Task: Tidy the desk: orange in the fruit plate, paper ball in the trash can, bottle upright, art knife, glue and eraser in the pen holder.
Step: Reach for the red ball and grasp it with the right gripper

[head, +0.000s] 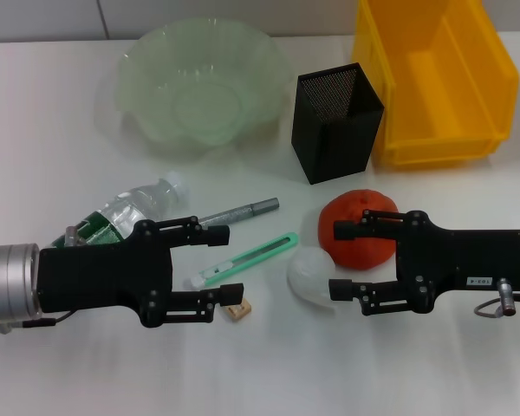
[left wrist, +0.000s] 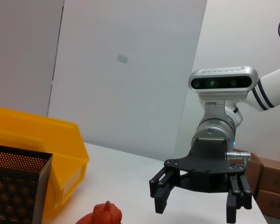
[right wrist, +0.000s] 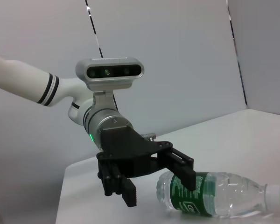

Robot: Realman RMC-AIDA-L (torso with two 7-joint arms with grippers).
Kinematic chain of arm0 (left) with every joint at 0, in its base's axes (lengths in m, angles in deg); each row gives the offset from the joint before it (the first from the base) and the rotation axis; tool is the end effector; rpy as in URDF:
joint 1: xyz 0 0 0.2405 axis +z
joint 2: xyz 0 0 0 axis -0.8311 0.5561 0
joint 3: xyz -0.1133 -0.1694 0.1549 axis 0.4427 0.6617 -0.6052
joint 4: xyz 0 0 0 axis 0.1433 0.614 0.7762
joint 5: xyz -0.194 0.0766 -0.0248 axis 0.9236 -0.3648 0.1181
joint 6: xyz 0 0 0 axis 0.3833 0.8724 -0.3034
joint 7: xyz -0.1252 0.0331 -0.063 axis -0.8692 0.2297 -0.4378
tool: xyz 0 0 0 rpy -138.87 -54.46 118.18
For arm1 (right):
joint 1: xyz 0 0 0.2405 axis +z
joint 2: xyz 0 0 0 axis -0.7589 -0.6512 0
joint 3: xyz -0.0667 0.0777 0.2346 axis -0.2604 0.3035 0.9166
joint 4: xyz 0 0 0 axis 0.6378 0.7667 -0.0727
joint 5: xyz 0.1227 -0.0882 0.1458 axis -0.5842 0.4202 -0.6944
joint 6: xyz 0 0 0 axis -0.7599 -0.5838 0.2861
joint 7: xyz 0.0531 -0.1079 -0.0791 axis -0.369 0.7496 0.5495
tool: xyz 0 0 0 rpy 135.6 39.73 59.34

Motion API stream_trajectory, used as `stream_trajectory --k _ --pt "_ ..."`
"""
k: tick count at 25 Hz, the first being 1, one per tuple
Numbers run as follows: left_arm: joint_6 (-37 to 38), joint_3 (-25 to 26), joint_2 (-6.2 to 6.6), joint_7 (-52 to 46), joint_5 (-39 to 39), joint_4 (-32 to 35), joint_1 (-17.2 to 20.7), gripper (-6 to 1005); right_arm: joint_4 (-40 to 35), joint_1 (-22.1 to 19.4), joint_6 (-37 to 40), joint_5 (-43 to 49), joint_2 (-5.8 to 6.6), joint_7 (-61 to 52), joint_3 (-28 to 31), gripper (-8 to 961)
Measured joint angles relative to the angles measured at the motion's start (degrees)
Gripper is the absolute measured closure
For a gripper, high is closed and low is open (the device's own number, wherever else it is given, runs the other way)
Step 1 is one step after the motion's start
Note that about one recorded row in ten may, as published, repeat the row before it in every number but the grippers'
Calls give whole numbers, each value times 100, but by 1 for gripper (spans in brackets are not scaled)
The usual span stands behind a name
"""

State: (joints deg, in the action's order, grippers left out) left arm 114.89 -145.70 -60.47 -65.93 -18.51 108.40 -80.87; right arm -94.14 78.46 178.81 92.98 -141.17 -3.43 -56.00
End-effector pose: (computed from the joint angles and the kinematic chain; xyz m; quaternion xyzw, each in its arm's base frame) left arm -0.2715 0.2700 -0.0249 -0.9441 -0.1275 -0.3018 0.0372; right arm 0.2627 0.2823 -0.0307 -0.9464 0.1422 0.2883 0.0323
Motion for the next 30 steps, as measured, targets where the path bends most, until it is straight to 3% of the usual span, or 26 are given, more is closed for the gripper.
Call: stream_trajectory --k 30 --pt "55 0 -5 -11 0 0 -4 244 0 -27 0 14 -12 0 -8 128"
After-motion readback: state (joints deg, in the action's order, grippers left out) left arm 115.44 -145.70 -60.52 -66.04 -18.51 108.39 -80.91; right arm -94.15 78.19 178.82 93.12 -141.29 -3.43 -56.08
